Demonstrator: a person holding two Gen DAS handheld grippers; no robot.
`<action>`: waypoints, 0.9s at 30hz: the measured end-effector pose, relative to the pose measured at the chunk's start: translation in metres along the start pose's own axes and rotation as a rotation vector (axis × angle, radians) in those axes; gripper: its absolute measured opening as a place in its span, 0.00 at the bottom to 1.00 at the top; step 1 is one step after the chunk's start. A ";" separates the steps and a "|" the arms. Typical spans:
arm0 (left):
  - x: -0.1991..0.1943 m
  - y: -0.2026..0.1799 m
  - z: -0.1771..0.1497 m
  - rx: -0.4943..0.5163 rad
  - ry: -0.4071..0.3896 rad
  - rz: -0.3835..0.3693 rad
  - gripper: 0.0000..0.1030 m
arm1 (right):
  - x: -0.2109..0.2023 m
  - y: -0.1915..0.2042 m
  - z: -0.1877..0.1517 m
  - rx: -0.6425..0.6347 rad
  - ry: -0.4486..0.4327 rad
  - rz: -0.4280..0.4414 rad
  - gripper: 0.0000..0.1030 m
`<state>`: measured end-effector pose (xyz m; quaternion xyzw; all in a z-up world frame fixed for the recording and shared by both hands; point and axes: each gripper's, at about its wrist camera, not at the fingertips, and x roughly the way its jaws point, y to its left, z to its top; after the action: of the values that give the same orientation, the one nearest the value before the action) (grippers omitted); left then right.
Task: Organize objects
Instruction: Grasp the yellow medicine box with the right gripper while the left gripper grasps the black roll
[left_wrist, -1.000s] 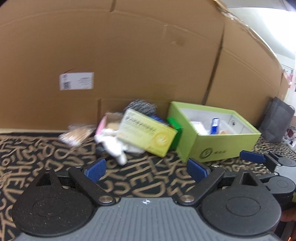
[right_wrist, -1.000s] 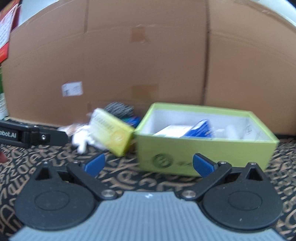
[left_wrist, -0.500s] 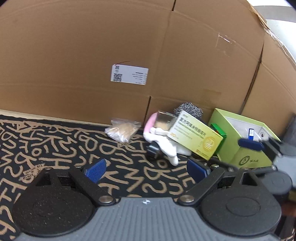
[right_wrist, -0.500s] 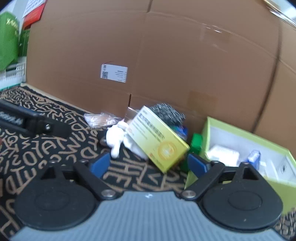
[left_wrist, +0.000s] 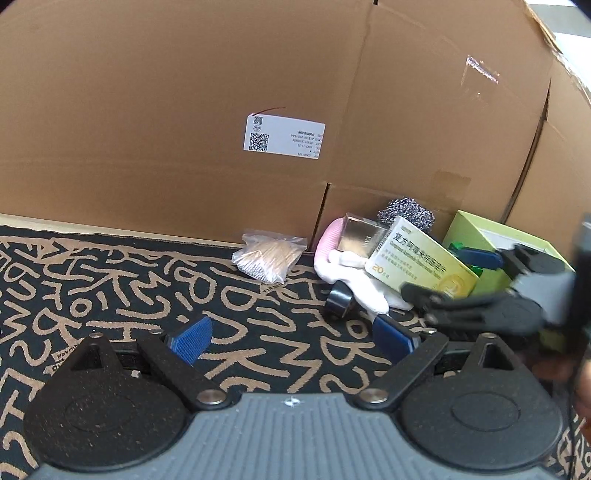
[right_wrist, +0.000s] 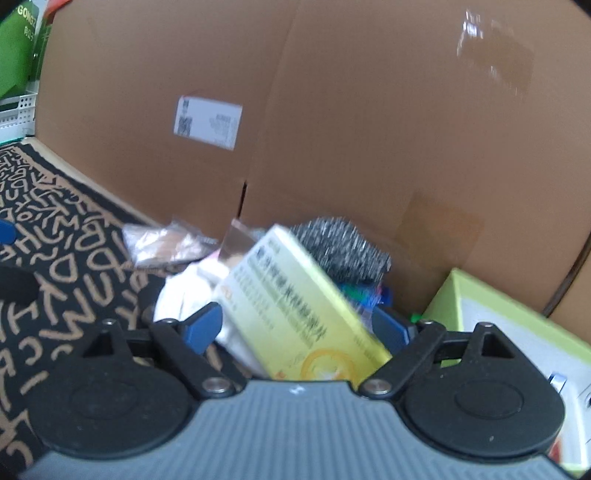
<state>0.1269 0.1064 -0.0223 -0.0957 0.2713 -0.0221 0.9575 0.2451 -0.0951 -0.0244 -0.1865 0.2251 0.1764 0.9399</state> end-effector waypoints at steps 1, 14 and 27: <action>0.002 0.000 0.000 0.000 0.003 0.001 0.94 | -0.007 0.004 -0.004 -0.003 -0.016 0.002 0.88; 0.012 -0.009 0.003 0.041 0.021 0.002 0.94 | -0.041 0.013 -0.012 -0.006 -0.005 0.175 0.89; 0.037 -0.018 0.001 0.187 0.033 -0.052 0.90 | 0.000 -0.003 -0.026 0.094 0.128 0.253 0.76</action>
<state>0.1594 0.0858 -0.0368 -0.0124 0.2811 -0.0740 0.9567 0.2376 -0.1087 -0.0449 -0.1233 0.3144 0.2702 0.9016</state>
